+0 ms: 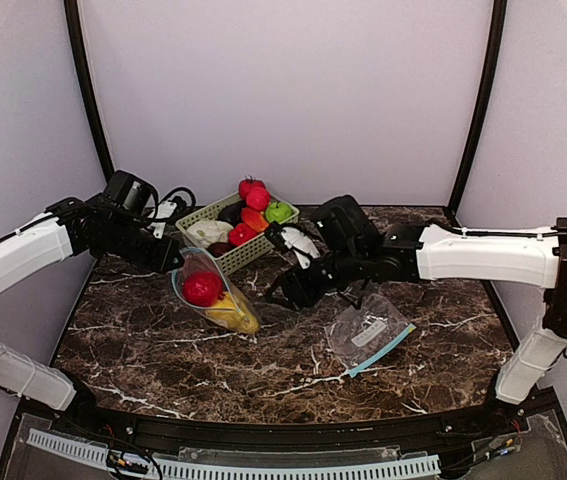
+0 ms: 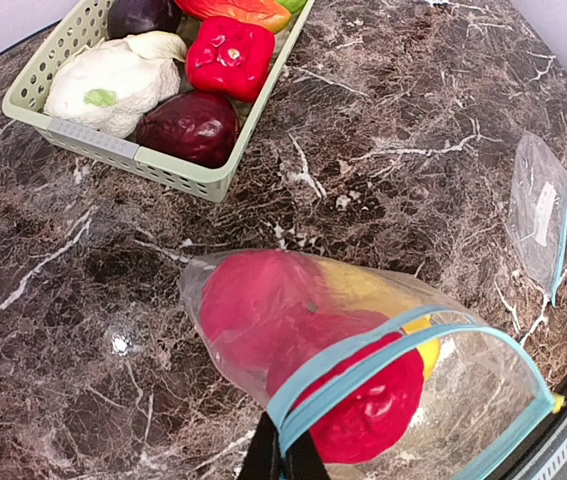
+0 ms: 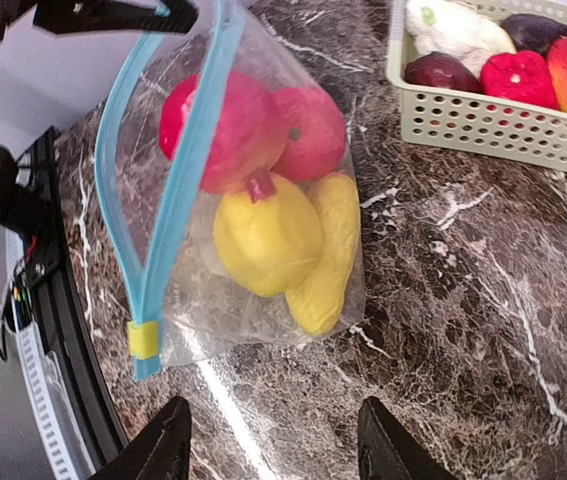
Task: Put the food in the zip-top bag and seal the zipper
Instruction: Adjust the zipper food storage bag at the center of the board, then move the bin to the corner of the board, then pick up the fake vegetable from the bin.
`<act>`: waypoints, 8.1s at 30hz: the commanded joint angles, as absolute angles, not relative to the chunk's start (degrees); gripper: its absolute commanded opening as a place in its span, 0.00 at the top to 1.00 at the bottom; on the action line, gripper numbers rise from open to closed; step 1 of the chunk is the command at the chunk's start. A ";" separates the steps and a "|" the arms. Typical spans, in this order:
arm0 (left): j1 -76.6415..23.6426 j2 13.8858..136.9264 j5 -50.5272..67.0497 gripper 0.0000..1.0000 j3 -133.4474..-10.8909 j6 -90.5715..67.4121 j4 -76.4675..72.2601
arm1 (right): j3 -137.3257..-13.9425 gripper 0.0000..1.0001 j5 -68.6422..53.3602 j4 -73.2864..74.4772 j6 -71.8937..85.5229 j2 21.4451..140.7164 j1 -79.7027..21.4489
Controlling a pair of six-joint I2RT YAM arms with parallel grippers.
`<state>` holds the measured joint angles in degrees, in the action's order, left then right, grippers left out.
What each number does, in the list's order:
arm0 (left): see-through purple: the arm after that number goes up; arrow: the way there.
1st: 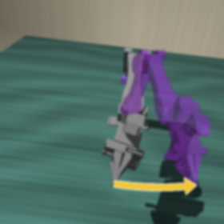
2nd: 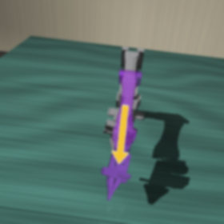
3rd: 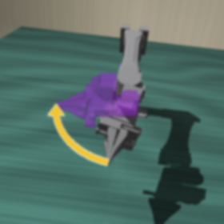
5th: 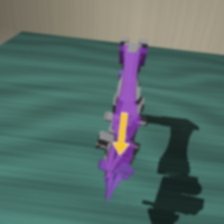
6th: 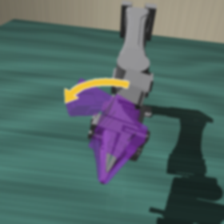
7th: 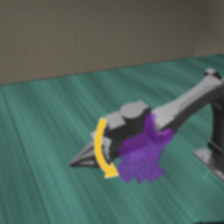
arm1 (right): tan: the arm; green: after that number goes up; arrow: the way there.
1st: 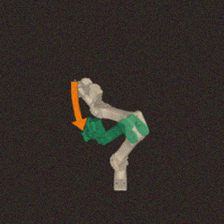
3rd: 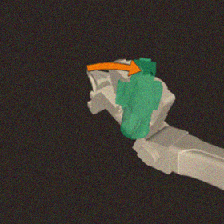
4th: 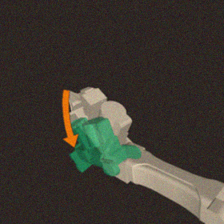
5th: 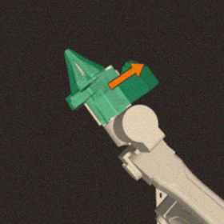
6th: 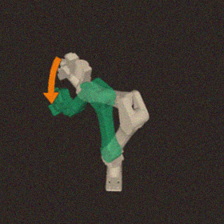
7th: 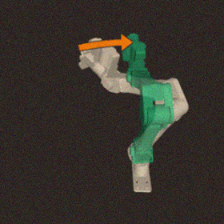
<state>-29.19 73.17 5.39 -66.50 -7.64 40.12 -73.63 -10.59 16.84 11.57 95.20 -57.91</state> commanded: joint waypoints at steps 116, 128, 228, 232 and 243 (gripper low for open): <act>-21.97 73.21 13.06 0.99 -55.63 -7.91 30.06 | -120.03 0.79 -21.04 -5.36 60.58 146.91 -31.20; -21.97 73.05 13.07 0.99 -55.49 -7.92 30.28 | -110.95 1.00 -18.56 -12.40 71.47 140.90 -31.21; -21.89 70.59 15.90 0.99 -54.62 -8.87 28.70 | -124.06 0.45 -11.43 23.19 22.61 133.72 -31.37; -21.91 70.95 17.81 0.99 -56.42 -12.54 29.96 | -122.31 0.47 -12.32 23.52 20.26 128.72 -31.44; -23.01 67.95 22.61 0.99 -56.98 -21.99 32.70 | -104.56 0.49 -16.61 17.84 11.65 110.71 -35.90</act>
